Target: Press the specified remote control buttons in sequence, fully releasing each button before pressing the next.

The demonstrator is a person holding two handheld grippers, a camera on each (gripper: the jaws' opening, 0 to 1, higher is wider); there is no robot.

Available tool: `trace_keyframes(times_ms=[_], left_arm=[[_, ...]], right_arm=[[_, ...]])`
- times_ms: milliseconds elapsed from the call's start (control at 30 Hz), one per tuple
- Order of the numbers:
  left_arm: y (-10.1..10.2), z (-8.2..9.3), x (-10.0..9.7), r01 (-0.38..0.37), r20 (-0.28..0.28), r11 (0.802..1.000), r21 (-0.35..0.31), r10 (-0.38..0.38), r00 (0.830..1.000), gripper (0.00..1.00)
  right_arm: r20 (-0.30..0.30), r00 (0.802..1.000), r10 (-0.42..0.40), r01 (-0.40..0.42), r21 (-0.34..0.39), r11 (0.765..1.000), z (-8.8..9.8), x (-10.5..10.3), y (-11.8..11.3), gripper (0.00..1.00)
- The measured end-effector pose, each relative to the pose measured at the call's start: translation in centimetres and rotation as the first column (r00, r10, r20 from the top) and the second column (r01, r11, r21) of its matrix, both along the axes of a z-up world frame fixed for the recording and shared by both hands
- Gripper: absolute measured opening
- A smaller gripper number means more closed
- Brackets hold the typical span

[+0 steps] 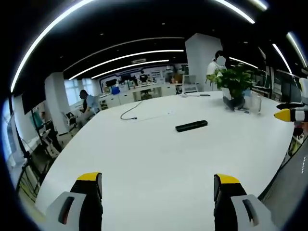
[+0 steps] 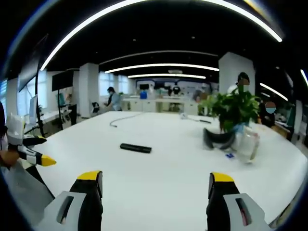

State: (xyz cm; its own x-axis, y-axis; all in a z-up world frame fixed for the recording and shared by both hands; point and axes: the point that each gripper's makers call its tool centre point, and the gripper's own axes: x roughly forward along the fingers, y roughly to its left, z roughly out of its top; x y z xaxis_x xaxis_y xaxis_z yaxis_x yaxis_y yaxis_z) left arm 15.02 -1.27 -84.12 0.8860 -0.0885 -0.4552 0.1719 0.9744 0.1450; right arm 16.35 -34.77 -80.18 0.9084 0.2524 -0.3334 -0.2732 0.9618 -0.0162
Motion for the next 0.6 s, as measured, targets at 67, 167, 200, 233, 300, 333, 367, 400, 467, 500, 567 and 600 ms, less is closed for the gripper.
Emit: trace_keyframes(times_ms=[67, 167, 200, 233, 300, 333, 367, 400, 467, 500, 567, 600], left_arm=[[-0.11, -0.15, 0.01, 0.006, -0.009, 1.0, 0.009, -0.006, 1.0, 1.0], [-0.19, -0.22, -0.04, 0.01, -0.014, 1.0, 0.004, -0.01, 1.0, 1.0], [-0.17, -0.2, -0.04, 0.01, -0.013, 1.0, 0.003, -0.01, 1.0, 1.0], [-0.16, -0.2, -0.04, 0.009, -0.012, 1.0, 0.002, -0.009, 1.0, 1.0], [-0.16, -0.25, -0.07, 0.01, -0.014, 1.0, 0.001, -0.01, 1.0, 1.0], [-0.21, -0.17, -0.08, 0.012, -0.013, 1.0, 0.001, -0.012, 1.0, 1.0], [-0.24, -0.14, -0.09, 0.013, -0.012, 1.0, 0.002, -0.013, 1.0, 1.0], [-0.27, -0.18, -0.1, 0.015, -0.013, 1.0, 0.003, -0.015, 1.0, 1.0], [-0.3, -0.21, -0.1, 0.017, -0.014, 1.0, 0.005, -0.017, 1.0, 1.0], [-0.28, -0.22, -0.11, 0.017, -0.014, 1.0, 0.007, -0.017, 1.0, 1.0], [-0.25, -0.26, -0.1, 0.016, -0.016, 1.0, 0.008, -0.016, 1.0, 1.0], [-0.23, -0.42, -0.1, 0.015, -0.024, 1.0, 0.007, -0.015, 1.0, 1.0]], right_arm=[[-0.002, 1.0, 0.0, 0.0, -0.002, 1.0, -0.03, 0.0, 0.0, 0.9], [-0.007, 1.0, -0.005, 0.005, 0.006, 1.0, -0.08, 0.02, -0.14, 0.9], [-0.011, 1.0, -0.006, 0.006, 0.01, 1.0, -0.11, 0.02, -0.16, 0.9], [-0.012, 1.0, -0.005, 0.006, 0.012, 1.0, -0.14, 0.02, -0.16, 0.9], [-0.016, 1.0, -0.001, 0.001, 0.006, 1.0, -0.23, -0.01, -0.05, 0.9], [-0.014, 1.0, 0.002, -0.002, 0.002, 1.0, -0.19, -0.02, 0.04, 0.9], [-0.012, 1.0, 0.004, -0.004, 0.0, 1.0, -0.19, -0.02, 0.08, 0.9], [-0.012, 1.0, 0.005, -0.005, -0.002, 1.0, -0.21, -0.02, 0.09, 0.9], [-0.016, 1.0, 0.005, -0.005, -0.005, 1.0, -0.24, -0.04, 0.08, 0.9], [-0.018, 1.0, 0.003, -0.003, -0.003, 1.0, -0.28, -0.03, 0.04, 0.9], [-0.016, 1.0, 0.0, 0.0, 0.002, 1.0, -0.23, 0.01, -0.03, 0.89], [-0.016, 1.0, -0.001, 0.001, 0.002, 1.0, -0.24, 0.01, -0.06, 0.89]])
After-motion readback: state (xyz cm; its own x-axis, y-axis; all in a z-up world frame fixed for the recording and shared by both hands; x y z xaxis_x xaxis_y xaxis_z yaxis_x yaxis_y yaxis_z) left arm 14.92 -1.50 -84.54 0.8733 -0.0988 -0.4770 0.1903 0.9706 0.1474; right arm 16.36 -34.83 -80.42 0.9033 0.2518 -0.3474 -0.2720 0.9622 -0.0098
